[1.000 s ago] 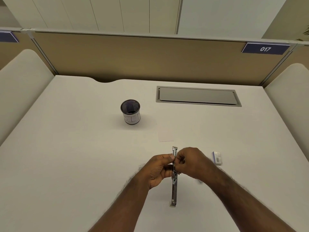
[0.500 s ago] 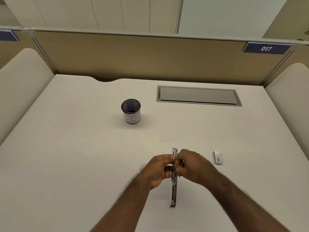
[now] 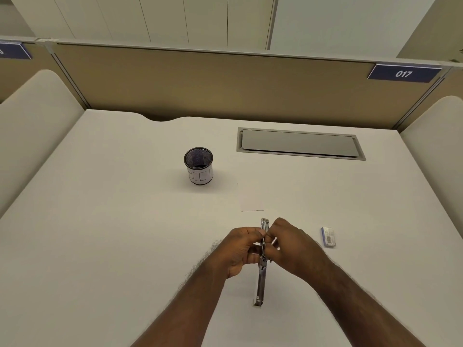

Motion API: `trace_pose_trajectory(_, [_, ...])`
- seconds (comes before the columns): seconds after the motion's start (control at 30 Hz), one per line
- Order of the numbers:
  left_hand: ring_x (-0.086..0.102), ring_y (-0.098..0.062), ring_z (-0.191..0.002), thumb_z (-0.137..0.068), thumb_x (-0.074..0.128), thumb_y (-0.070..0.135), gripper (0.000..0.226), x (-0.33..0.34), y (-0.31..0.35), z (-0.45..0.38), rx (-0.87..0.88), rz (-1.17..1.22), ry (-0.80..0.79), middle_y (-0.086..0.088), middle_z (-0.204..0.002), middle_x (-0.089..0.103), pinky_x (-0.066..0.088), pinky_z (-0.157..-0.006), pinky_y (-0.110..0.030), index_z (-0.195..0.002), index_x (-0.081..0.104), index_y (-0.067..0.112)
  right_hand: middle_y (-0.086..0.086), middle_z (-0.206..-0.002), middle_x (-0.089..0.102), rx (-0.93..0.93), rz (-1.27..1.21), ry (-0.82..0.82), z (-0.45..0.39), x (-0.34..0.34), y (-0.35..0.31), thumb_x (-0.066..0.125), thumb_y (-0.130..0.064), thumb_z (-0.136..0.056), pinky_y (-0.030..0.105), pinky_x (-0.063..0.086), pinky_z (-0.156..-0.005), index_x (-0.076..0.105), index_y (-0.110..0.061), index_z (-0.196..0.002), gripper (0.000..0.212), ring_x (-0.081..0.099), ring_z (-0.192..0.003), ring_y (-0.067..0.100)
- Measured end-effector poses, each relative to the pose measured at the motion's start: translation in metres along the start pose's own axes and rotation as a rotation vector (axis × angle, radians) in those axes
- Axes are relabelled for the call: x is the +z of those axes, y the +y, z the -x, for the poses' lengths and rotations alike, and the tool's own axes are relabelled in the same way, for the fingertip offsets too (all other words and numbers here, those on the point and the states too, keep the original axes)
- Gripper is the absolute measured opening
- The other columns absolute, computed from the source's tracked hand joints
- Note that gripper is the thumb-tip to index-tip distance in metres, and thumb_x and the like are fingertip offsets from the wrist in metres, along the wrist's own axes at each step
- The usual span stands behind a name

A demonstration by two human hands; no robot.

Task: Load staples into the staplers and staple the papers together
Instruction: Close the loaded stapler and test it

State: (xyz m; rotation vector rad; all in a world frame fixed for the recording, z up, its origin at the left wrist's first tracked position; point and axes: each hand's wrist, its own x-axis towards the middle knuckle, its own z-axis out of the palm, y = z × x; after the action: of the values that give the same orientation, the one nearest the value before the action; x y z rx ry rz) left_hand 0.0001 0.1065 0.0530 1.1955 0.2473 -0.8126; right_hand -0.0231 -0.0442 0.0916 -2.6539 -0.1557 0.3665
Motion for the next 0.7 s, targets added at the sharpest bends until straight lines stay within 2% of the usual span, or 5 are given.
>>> trace_pose_trajectory(0.13, [0.068,-0.019,-0.066,-0.097,0.056,0.019,0.026,0.001,0.003,0.000,0.004,-0.034,-0.005,-0.004,-0.079,0.071,0.060,-0.062,-0.033,-0.106,0.067,-0.002,-0.007,-0.098,0.049,-0.015,0.010,0.031,0.001,0.002,0.000,0.056,-0.033,-0.087,0.038,0.054,-0.070,0.056,-0.024,-0.082,0.010,0.063,-0.079,0.016])
trace_pose_trajectory(0.3, [0.070,-0.023,-0.069,-0.097,0.056,0.020,0.024,0.002,0.003,0.000,0.009,-0.095,-0.005,-0.009,-0.081,0.072,0.059,-0.069,-0.038,-0.103,0.071,0.002,-0.014,-0.106,0.042,-0.040,0.049,0.106,-0.002,-0.003,0.003,0.055,-0.037,-0.088,0.028,0.051,-0.065,0.055,-0.025,-0.083,0.013,0.061,-0.078,0.012])
trace_pose_trajectory(0.4, [0.071,-0.023,-0.069,-0.098,0.055,0.020,0.026,0.002,-0.001,0.001,0.007,-0.063,0.004,-0.009,-0.082,0.073,0.059,-0.071,-0.039,-0.105,0.068,-0.002,-0.015,-0.098,0.048,-0.056,-0.014,0.083,-0.004,-0.008,0.007,0.060,-0.037,-0.083,0.031,0.052,-0.066,0.054,-0.029,-0.076,0.012,0.060,-0.074,0.008])
trace_pose_trajectory(0.53, [0.069,-0.024,-0.068,-0.095,0.058,0.020,0.021,-0.001,-0.003,-0.001,0.013,-0.049,0.023,-0.012,-0.086,0.071,0.058,-0.073,-0.040,-0.098,0.073,0.006,-0.012,-0.075,0.059,-0.005,-0.151,0.076,-0.004,-0.008,0.010,0.067,-0.032,-0.074,0.030,0.053,-0.062,0.055,-0.033,-0.065,0.015,0.059,-0.065,0.004])
trace_pose_trajectory(0.7, [0.070,-0.025,-0.066,-0.091,0.057,0.010,0.020,-0.005,-0.007,-0.006,-0.011,-0.029,0.074,-0.014,-0.084,0.070,0.059,-0.066,-0.036,-0.102,0.070,0.000,-0.014,-0.065,0.064,0.016,-0.390,0.099,-0.006,0.005,0.013,0.068,-0.023,-0.073,0.013,0.046,-0.055,0.058,-0.035,-0.070,0.016,0.057,-0.059,0.002])
